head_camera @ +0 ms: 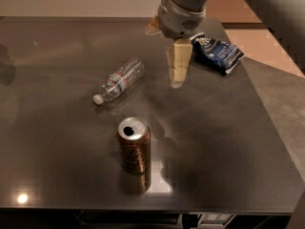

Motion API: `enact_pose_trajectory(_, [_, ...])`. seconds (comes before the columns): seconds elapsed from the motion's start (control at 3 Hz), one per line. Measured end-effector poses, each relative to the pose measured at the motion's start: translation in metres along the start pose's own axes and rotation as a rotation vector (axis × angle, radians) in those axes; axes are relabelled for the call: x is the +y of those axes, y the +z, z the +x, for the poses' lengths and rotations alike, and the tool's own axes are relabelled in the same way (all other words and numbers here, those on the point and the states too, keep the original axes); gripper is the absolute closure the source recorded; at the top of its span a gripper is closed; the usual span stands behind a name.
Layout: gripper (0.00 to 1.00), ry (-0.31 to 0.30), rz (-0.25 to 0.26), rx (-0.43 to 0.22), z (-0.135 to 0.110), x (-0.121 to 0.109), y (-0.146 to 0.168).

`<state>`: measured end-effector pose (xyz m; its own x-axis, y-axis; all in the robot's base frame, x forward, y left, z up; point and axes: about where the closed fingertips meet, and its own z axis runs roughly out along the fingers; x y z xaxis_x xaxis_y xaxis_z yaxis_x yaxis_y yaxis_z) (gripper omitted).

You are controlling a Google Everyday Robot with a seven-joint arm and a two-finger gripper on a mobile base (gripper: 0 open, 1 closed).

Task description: Place water bottle upright

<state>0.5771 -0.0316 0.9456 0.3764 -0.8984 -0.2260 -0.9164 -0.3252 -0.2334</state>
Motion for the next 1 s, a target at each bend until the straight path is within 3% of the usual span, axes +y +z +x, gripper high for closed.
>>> enact_pose_trajectory(1.0, [0.0,-0.248,-0.057,-0.021,-0.053,-0.04,0.052])
